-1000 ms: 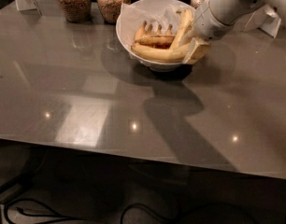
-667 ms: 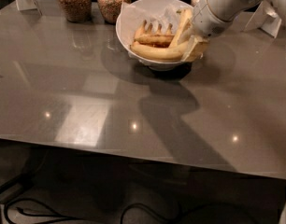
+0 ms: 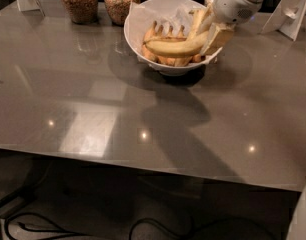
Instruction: Pick banana from white bowl
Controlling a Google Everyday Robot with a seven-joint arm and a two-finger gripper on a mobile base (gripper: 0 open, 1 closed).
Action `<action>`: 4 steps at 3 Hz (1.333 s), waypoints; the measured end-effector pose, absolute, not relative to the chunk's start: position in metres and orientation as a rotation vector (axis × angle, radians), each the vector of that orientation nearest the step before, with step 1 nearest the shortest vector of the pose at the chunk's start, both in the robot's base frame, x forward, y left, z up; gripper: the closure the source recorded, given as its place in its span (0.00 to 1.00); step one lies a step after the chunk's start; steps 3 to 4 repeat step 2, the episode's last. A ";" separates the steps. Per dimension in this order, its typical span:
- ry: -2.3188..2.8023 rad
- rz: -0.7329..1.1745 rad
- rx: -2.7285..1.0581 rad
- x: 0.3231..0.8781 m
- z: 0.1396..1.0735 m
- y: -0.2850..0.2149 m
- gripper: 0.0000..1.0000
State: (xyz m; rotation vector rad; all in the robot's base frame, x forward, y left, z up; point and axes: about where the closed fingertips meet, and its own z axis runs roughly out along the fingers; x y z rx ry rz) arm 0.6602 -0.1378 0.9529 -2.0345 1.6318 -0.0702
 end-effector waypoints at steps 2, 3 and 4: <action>1.624 0.033 -1.868 0.623 0.998 -0.154 1.00; 1.624 0.033 -1.868 0.623 0.998 -0.154 1.00; 1.624 0.033 -1.868 0.623 0.998 -0.154 1.00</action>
Offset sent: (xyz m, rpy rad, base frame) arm -0.0771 -0.0372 0.0824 0.3413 -0.0297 -0.0851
